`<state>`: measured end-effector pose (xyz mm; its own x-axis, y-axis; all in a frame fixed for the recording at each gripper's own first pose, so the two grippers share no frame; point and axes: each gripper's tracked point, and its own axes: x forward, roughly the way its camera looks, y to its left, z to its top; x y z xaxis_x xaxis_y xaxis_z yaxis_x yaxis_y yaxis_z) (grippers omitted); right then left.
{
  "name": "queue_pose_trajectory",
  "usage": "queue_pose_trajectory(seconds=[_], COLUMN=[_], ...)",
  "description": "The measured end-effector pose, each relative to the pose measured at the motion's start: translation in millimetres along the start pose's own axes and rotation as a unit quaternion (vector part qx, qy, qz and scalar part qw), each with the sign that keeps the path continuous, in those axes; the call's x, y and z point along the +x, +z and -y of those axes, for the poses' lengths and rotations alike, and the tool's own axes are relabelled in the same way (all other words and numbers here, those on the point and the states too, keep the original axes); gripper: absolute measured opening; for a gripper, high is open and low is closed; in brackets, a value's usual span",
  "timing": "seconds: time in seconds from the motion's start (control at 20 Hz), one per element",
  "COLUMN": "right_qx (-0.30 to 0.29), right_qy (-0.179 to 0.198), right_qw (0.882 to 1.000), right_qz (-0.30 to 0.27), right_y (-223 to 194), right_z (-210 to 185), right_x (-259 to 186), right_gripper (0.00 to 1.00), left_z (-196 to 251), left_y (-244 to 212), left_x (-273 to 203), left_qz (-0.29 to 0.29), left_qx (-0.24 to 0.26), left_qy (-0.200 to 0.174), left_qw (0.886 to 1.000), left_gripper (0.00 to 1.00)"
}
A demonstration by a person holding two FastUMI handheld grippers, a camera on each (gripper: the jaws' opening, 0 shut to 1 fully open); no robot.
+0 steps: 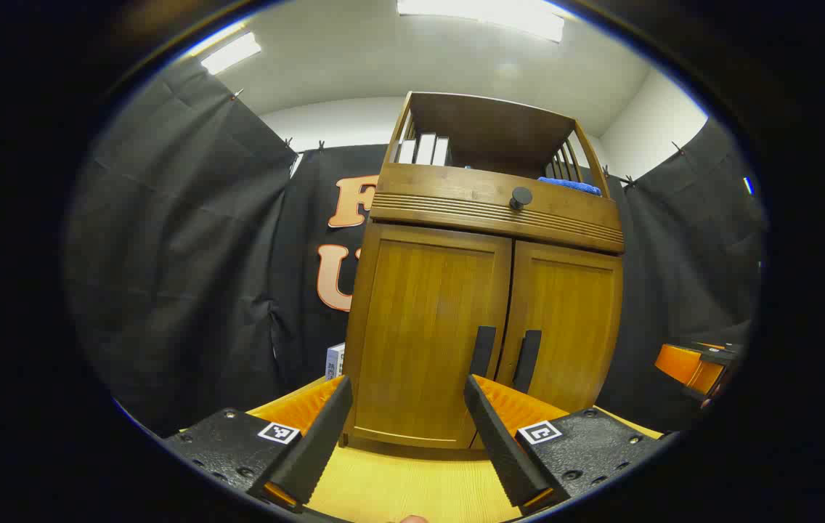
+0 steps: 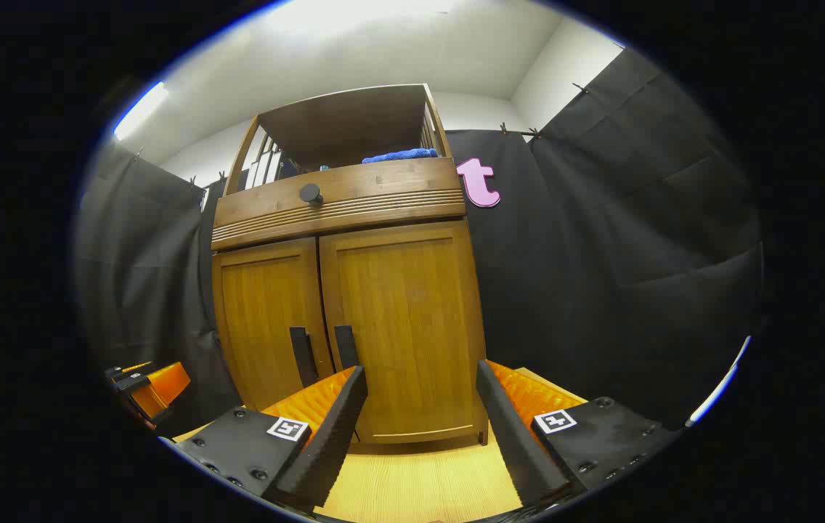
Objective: Open the right door of the double-door shoe cabinet with the right hand, and open the left door with the left hand.
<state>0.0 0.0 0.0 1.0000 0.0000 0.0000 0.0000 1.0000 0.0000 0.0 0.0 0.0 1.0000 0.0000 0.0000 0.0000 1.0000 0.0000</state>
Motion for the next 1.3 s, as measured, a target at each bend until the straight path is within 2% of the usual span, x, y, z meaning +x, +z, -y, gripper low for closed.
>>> queue_pose_trajectory(seconds=[0.1, 0.4, 0.45, 0.55, 0.6, 0.7, 1.15, 1.2, 1.3], right_qx=[0.001, 0.002, 0.001, 0.0, 0.0, 0.001, 0.005, 0.005, 0.002], right_qy=[0.002, 0.003, 0.003, 0.002, 0.002, 0.002, 0.001, 0.002, 0.004], right_qw=[1.0, 1.0, 1.0, 1.0, 1.0, 1.0, 1.0, 1.0, 1.0], right_qz=[0.001, -0.002, -0.002, 0.001, 0.001, 0.0, 0.003, 0.005, 0.007], right_y=[0, -3, -2, -1, -1, -1, 0, 1, 2], right_z=[-1, -4, -5, -5, -5, -5, -8, -8, -11], right_x=[1, 5, 5, 5, 5, 6, 10, 11, 14], right_gripper=[0.89, 0.89, 0.89, 0.89, 0.97, 0.97, 0.97, 0.98, 0.97], left_z=[0, 0, 0, 0, 1, 1, 0, 1, 1], left_y=[0, 2, 2, 2, 2, 2, 3, 3, 3], left_x=[0, 0, 0, 0, 1, 0, 1, 1, 1], left_qz=[0.001, 0.007, 0.007, 0.007, 0.007, 0.007, 0.012, 0.012, 0.01], left_qx=[0.002, 0.006, 0.006, 0.006, 0.007, 0.008, 0.014, 0.012, 0.003], left_qy=[0.001, 0.002, 0.001, 0.0, -0.001, -0.003, -0.001, -0.002, -0.005], left_qw=[1.0, 1.0, 1.0, 1.0, 1.0, 1.0, 1.0, 1.0, 1.0], left_gripper=[0.94, 0.94, 0.91, 0.91, 0.91, 0.94, 0.94, 0.91, 0.94])
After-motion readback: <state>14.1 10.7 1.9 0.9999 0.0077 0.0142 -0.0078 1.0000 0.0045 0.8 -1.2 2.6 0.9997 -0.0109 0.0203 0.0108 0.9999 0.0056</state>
